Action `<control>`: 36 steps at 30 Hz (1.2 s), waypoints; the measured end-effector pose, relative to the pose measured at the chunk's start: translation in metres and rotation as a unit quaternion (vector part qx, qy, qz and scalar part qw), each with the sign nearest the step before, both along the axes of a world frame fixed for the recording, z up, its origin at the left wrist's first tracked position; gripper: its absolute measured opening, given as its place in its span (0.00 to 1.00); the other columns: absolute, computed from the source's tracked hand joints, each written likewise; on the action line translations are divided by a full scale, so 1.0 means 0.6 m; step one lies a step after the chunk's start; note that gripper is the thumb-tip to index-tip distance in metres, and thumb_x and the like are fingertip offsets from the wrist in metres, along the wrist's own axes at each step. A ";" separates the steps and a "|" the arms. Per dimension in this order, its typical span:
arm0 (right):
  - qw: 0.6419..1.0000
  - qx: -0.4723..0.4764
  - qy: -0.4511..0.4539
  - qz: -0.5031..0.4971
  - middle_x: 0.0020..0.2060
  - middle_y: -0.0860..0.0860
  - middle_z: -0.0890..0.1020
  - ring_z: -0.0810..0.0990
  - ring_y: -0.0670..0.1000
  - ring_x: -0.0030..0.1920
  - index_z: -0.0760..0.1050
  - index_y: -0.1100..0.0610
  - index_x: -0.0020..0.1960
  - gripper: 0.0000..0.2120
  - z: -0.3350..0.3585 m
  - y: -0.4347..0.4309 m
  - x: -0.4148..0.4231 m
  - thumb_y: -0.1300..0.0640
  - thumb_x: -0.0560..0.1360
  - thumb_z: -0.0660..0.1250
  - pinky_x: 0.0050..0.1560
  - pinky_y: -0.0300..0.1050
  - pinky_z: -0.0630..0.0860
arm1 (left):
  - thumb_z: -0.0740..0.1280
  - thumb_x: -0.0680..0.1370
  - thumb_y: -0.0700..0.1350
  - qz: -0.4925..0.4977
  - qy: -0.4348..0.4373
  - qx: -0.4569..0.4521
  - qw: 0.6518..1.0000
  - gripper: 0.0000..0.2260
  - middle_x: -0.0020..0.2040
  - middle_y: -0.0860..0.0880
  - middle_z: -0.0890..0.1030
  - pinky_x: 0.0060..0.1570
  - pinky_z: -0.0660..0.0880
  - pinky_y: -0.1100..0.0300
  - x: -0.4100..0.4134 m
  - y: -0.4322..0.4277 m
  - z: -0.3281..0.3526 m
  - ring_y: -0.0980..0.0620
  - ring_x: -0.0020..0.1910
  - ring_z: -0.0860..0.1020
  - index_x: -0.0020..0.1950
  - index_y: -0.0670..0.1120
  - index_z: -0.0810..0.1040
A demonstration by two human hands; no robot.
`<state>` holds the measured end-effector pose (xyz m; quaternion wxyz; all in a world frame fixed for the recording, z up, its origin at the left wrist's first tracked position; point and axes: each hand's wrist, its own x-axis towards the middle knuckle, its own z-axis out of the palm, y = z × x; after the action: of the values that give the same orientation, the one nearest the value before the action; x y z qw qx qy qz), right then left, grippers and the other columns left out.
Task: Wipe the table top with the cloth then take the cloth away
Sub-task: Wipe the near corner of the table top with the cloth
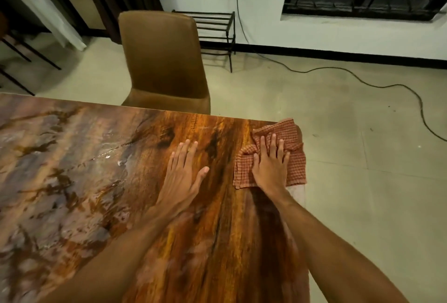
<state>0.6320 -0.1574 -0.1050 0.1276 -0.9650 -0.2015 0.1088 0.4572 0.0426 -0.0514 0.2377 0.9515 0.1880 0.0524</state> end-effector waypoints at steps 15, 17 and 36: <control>0.980 0.019 0.006 0.196 0.84 0.50 0.44 0.40 0.57 0.83 0.48 0.46 0.84 0.28 -0.002 0.401 -0.210 0.44 0.86 0.49 0.81 0.64 0.38 | 0.49 0.82 0.64 0.088 0.005 0.014 0.996 0.32 0.83 0.48 0.51 0.80 0.46 0.47 -0.152 0.295 -0.027 0.50 0.82 0.48 0.82 0.49 0.50; 0.962 0.014 0.004 0.271 0.84 0.48 0.43 0.40 0.55 0.83 0.47 0.45 0.84 0.28 -0.005 0.456 -0.225 0.44 0.86 0.49 0.81 0.63 0.38 | 0.45 0.81 0.65 0.095 0.015 0.015 0.995 0.34 0.83 0.47 0.52 0.80 0.45 0.48 -0.186 0.345 -0.029 0.49 0.82 0.48 0.82 0.47 0.50; 0.920 -0.008 0.008 0.393 0.84 0.52 0.44 0.44 0.59 0.83 0.46 0.49 0.84 0.33 0.009 0.563 -0.491 0.48 0.81 0.50 0.80 0.67 0.43 | 0.51 0.83 0.61 0.168 -0.015 -0.013 0.986 0.31 0.83 0.45 0.51 0.79 0.47 0.43 -0.373 0.444 -0.020 0.47 0.82 0.48 0.83 0.48 0.49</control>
<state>0.3376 0.1806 -0.0998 0.0683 -0.8085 -0.5622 0.1598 0.2333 0.3091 -0.0633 0.2406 0.9023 0.3422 0.1040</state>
